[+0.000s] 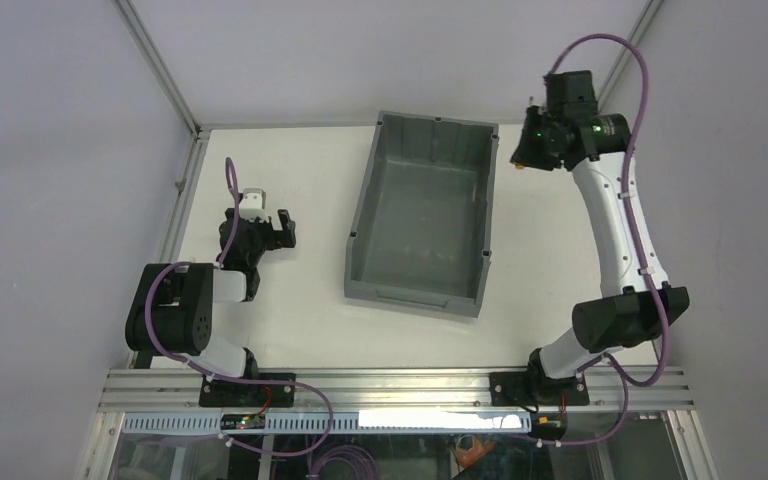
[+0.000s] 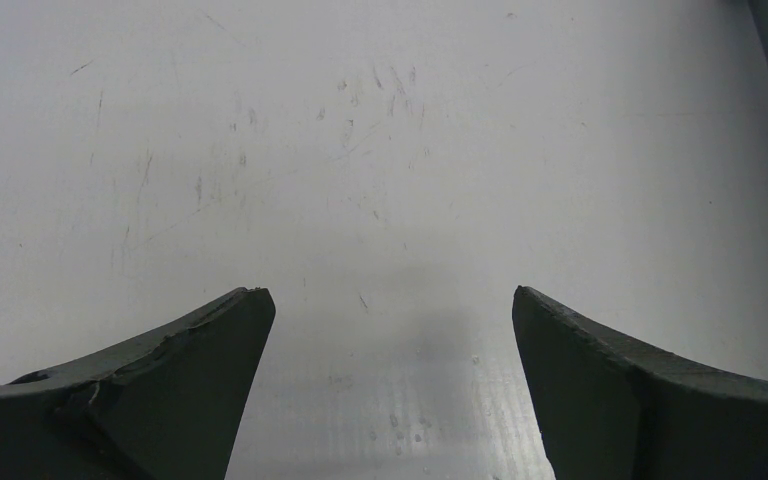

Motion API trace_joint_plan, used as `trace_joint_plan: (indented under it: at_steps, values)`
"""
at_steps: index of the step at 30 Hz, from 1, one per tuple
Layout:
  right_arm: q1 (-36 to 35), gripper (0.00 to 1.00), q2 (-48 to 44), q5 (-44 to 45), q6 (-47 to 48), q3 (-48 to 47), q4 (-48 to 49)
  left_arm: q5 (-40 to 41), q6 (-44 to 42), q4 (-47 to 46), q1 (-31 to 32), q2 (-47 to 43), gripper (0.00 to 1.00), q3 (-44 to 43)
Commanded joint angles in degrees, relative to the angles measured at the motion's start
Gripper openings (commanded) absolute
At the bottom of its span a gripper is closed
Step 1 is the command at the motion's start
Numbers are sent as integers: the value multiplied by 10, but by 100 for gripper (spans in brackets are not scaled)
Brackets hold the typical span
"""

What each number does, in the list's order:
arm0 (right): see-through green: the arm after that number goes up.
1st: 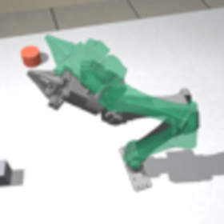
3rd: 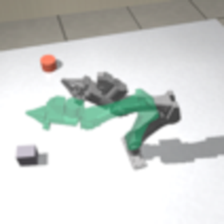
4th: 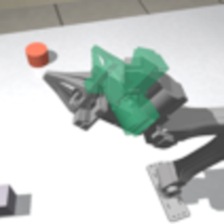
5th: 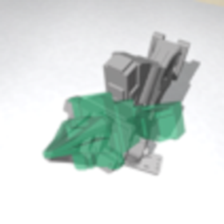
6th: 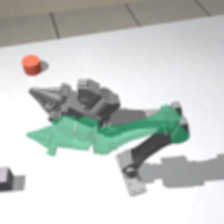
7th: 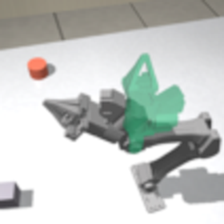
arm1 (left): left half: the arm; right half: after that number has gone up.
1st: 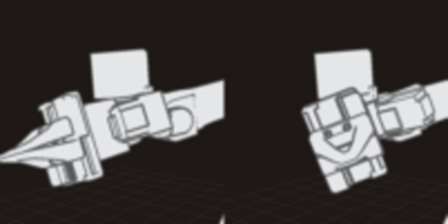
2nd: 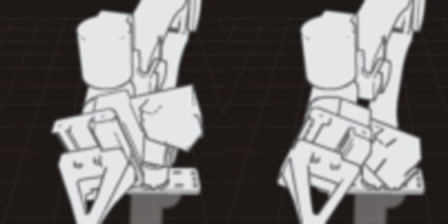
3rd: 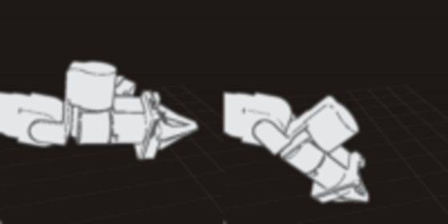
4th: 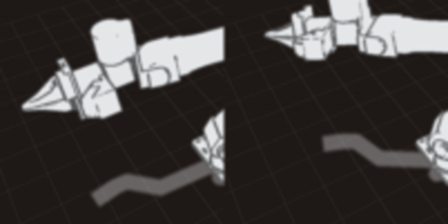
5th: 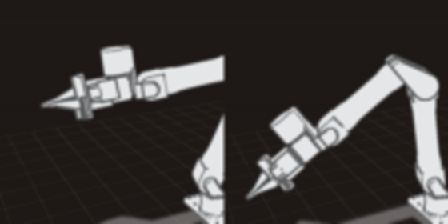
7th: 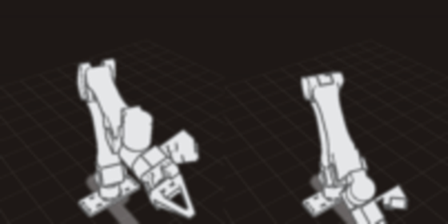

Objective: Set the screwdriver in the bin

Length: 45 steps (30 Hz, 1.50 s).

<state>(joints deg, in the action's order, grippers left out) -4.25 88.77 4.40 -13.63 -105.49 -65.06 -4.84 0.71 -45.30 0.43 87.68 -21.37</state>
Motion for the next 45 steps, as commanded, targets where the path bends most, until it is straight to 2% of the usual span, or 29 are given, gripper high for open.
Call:
trace_joint_plan:
  at_steps: [1,6,12,19,23,30,37,43,45]
  values:
    - [-104,11,1,5,-58,-49,-9,-9,3,-19,4,-12,100,-1]
    - [-207,14,57,34,-76,-79,15,-9,3,-19,4,-12,100,-1]
    - [-280,19,135,124,-106,-60,47,-9,3,-19,4,-12,100,-1]
    - [-307,22,172,174,-150,58,140,-9,3,-19,4,-12,100,-1]
    - [-309,27,188,164,-164,122,195,-9,3,-19,4,-12,100,-1]
    - [-314,35,231,148,-181,173,238,-9,3,-19,4,-12,100,-1]
    - [-314,59,237,151,-196,192,245,-8,3,-19,4,-12,100,-1]
    - [-314,95,198,151,-162,127,213,-9,3,-19,4,-12,100,-1]
    - [-314,99,184,164,-146,96,193,-8,3,-19,4,-12,100,-1]
